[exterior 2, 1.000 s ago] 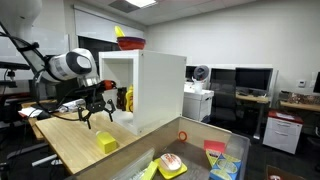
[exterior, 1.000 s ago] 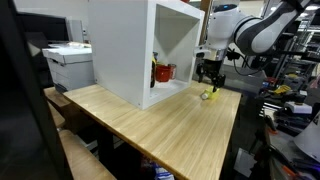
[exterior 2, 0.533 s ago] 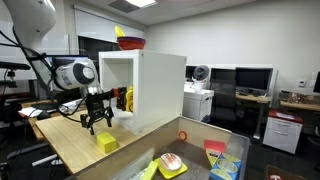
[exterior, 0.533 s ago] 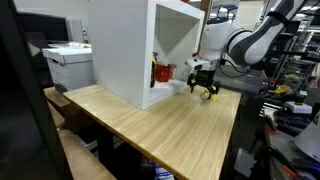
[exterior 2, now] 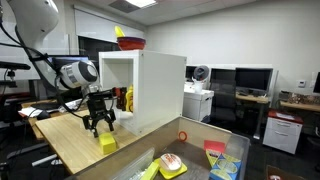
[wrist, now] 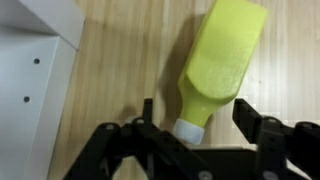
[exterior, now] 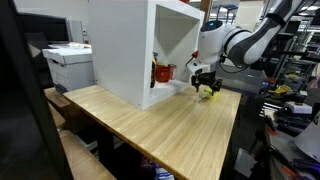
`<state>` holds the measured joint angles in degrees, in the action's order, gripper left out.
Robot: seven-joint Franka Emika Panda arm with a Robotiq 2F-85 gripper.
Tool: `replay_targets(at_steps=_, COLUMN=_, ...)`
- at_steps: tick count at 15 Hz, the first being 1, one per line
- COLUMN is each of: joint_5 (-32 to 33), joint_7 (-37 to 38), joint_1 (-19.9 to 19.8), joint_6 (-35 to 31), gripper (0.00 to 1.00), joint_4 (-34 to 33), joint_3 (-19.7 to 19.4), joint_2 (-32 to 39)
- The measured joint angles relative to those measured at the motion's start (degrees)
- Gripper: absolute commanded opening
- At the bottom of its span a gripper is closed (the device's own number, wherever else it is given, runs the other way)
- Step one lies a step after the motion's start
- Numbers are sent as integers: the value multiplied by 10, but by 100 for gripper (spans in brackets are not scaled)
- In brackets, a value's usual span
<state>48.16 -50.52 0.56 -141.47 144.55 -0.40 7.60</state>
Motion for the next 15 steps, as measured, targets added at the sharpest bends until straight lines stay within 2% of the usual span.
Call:
replay_targets(at_steps=2, joint_5=-28, joint_7=10, joint_1=4, joint_6=60, gripper=100, joint_4=-8, joint_3=7, joint_2=1)
replay_targets(at_steps=7, joint_5=-163, joint_7=15, joint_1=11, joint_6=193, gripper=100, joint_4=-40, joint_3=29, joint_2=15)
replay_targets(at_steps=12, joint_5=-276, joint_7=15, joint_1=6, joint_6=195, gripper=100, joint_4=-51, joint_3=29, joint_2=23)
replay_targets(at_steps=15, joint_5=-275, joint_7=2, joint_1=1, joint_6=152, gripper=100, joint_4=-48, joint_3=26, joint_2=23)
